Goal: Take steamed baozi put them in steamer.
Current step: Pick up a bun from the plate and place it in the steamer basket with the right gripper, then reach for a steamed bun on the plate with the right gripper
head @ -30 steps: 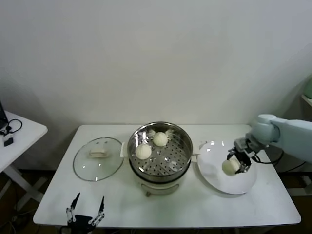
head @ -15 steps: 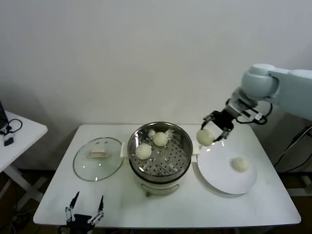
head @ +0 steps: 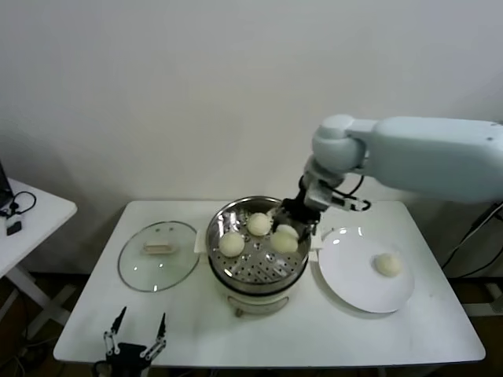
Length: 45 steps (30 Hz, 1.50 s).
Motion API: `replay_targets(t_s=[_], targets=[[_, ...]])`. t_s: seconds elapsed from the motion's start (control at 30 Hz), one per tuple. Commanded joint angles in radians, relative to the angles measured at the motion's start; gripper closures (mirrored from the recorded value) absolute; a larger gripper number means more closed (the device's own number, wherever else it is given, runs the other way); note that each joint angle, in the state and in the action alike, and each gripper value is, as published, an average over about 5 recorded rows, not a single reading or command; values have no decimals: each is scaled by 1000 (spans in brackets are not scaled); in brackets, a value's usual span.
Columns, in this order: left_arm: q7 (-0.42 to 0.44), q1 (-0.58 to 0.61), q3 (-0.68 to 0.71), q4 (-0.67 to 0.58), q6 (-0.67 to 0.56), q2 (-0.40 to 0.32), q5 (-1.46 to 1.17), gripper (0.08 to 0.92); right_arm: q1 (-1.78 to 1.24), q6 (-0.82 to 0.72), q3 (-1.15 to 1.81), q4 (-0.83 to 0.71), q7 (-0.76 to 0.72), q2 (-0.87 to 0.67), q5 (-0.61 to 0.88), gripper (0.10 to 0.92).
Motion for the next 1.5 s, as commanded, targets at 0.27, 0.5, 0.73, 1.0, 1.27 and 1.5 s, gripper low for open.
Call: replay_targets(t_s=[0.27,0.5,0.73,1.0,1.27,1.5], targets=[[0,0,-2,3,-2,-49,-1,177,-283,44,81,-141,63,188,-228,380],[0,1,-5,-1,-3,-49,-3,177,-276,46,82,-149,59,205,-203,380],[-1,5,-4,-5,-5,-49,-2,177,-181,78,67,-136,34,164,-111,336],[1,8,0,-18,-4,-49,0,177,33,141,-2,-193,-24,61,107,205],[0,10,-2,-14,-7,-49,-11,177,186,-174,-251,-268,38,-108,348,202],[2,4,11,-24,-7,-49,-23,177,102,-469,-287,-305,46,-298,308,203]])
